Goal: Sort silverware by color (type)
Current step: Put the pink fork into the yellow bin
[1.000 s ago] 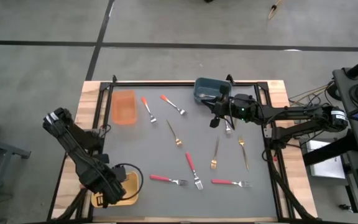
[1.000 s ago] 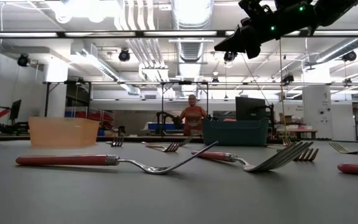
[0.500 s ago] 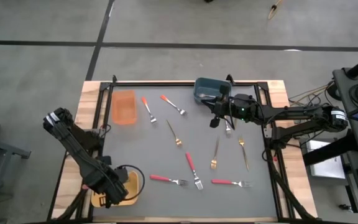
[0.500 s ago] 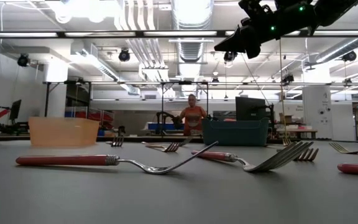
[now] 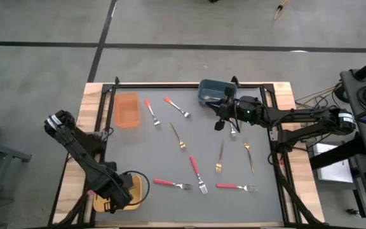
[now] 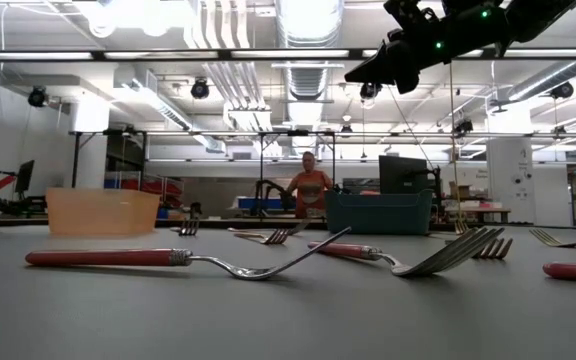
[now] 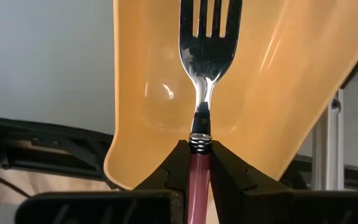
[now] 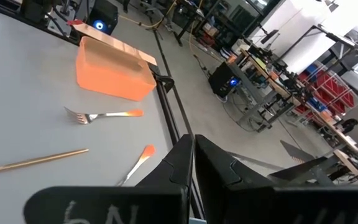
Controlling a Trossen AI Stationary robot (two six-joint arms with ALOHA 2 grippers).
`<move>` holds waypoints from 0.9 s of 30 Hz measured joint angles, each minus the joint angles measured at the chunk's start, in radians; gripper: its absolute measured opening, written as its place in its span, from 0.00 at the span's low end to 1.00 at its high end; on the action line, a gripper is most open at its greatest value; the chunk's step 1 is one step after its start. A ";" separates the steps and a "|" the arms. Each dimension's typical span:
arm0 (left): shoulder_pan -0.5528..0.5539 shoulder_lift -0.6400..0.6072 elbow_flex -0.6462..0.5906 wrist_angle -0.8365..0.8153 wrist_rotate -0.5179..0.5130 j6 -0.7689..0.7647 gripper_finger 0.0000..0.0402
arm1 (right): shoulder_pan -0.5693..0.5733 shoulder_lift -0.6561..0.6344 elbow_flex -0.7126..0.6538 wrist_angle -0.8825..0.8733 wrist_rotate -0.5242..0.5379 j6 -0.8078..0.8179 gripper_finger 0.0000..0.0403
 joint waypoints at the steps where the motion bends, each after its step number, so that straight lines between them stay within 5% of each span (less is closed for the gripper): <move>1: 0.000 0.000 -0.005 0.008 0.000 0.002 0.06 | 0.000 0.000 0.000 0.000 0.000 0.002 0.02; 27: -0.001 0.000 -0.079 0.111 -0.068 0.015 0.06 | 0.000 0.000 0.000 0.000 0.000 0.008 0.02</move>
